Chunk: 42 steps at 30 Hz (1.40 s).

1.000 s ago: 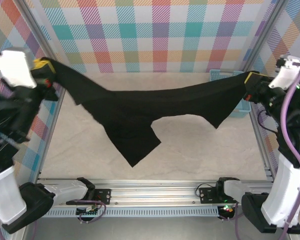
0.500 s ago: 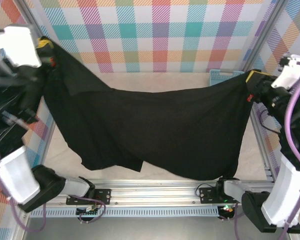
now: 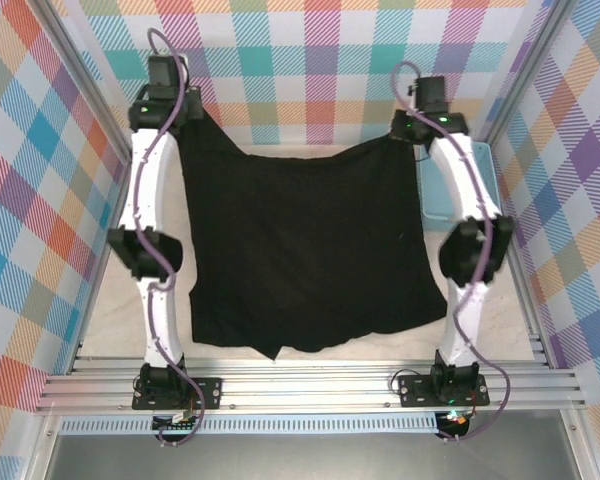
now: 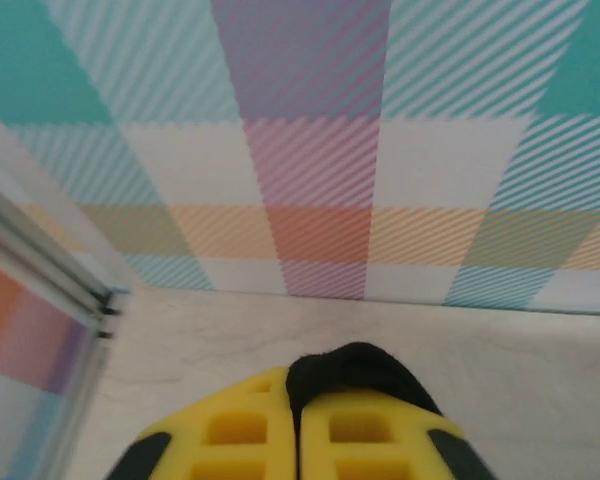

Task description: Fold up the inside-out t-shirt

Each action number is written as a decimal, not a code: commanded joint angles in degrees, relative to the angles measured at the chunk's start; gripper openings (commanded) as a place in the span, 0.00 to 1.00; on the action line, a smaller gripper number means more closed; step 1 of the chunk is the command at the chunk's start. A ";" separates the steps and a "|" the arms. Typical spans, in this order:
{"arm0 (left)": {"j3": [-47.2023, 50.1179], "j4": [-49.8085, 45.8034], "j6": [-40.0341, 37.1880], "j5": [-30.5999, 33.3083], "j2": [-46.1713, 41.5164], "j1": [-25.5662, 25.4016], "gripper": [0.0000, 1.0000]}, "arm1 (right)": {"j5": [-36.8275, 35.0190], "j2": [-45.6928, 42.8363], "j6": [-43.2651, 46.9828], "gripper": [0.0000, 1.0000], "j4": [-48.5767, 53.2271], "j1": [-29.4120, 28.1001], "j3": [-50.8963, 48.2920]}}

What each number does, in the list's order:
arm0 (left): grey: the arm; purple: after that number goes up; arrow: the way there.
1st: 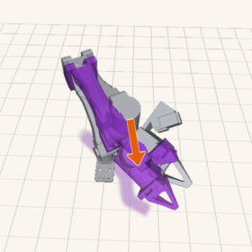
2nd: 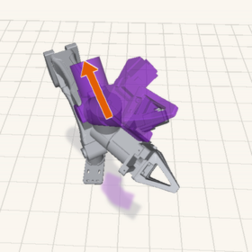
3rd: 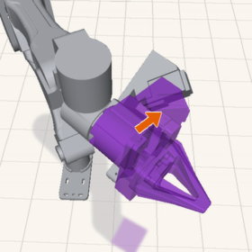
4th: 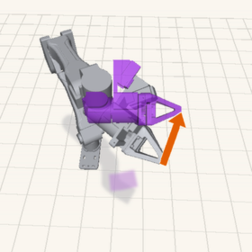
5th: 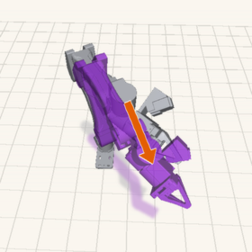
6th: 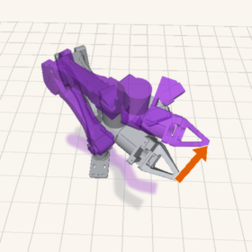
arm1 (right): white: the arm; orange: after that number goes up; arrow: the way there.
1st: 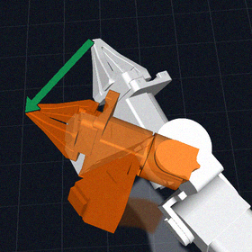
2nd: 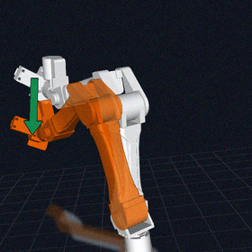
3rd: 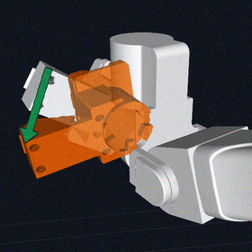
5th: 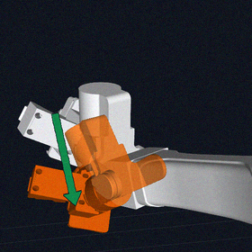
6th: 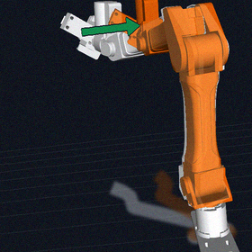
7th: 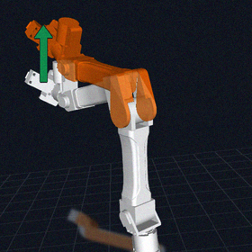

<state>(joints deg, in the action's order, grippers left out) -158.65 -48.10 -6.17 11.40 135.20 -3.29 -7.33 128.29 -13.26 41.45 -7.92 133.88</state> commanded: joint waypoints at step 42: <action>75.22 31.71 28.10 -17.24 -17.92 -3.09 0.72 | -1.77 0.17 -3.75 0.41 3.07 -2.81 -33.24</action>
<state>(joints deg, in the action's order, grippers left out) -76.18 -16.88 23.07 -6.39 112.62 -6.04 -6.79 124.79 -16.03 40.93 -11.64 95.53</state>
